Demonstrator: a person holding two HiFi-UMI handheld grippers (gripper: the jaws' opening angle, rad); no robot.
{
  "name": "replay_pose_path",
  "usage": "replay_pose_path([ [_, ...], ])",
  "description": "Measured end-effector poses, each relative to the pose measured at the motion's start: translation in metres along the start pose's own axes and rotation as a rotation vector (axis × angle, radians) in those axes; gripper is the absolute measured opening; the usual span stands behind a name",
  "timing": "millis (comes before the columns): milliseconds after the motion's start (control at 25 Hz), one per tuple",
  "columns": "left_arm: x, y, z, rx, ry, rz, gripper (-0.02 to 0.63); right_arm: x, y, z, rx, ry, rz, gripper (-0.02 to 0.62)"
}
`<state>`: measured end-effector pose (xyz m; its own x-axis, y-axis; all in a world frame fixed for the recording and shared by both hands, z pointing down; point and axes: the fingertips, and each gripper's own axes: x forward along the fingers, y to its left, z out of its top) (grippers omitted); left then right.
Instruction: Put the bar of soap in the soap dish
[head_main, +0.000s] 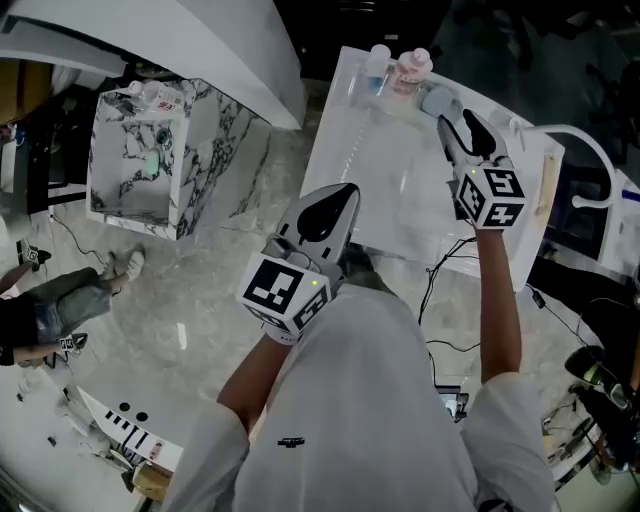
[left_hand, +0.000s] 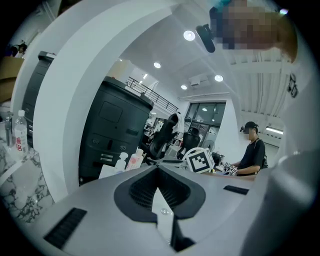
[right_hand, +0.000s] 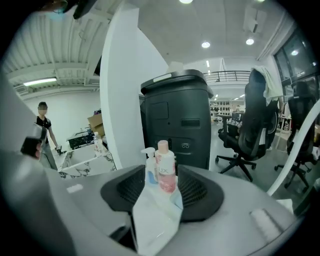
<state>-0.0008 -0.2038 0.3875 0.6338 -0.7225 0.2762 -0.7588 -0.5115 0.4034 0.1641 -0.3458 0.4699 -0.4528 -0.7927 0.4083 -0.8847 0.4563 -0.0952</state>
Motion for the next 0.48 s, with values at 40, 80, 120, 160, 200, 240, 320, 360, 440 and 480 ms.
replay_pose_path([
  [40, -0.002, -0.001, -0.001, -0.001, -0.003, 0.004, 0.009, -0.006, 0.006, 0.005, -0.006, -0.010, 0.007, 0.201],
  [80, -0.005, -0.002, -0.001, -0.004, -0.007, 0.009, 0.009, -0.013, 0.011, 0.009, -0.012, -0.020, 0.013, 0.199],
  [120, -0.007, -0.003, -0.002, -0.006, -0.011, 0.013, 0.008, -0.019, 0.015, 0.012, -0.020, -0.027, 0.018, 0.197],
  [160, -0.009, -0.005, -0.002, -0.007, -0.015, 0.016, 0.009, -0.026, 0.019, 0.015, -0.029, -0.033, 0.018, 0.182],
  [200, -0.011, -0.007, -0.003, -0.006, -0.019, 0.017, 0.008, -0.033, 0.023, 0.016, -0.041, -0.037, 0.013, 0.162],
  [240, -0.013, -0.010, -0.003, -0.005, -0.022, 0.017, 0.009, -0.040, 0.025, 0.017, -0.052, -0.041, 0.003, 0.134],
  [320, -0.018, -0.014, -0.002, 0.000, -0.029, 0.016, 0.008, -0.054, 0.031, 0.019, -0.067, -0.051, -0.015, 0.106],
  [360, -0.019, -0.016, -0.001, 0.003, -0.034, 0.016, 0.009, -0.060, 0.034, 0.021, -0.068, -0.057, -0.019, 0.094],
  [440, -0.023, -0.019, 0.001, 0.006, -0.046, 0.016, 0.009, -0.071, 0.042, 0.025, -0.071, -0.068, -0.020, 0.071],
  [480, -0.024, -0.020, 0.002, 0.007, -0.051, 0.017, 0.009, -0.076, 0.045, 0.027, -0.073, -0.074, -0.022, 0.062],
])
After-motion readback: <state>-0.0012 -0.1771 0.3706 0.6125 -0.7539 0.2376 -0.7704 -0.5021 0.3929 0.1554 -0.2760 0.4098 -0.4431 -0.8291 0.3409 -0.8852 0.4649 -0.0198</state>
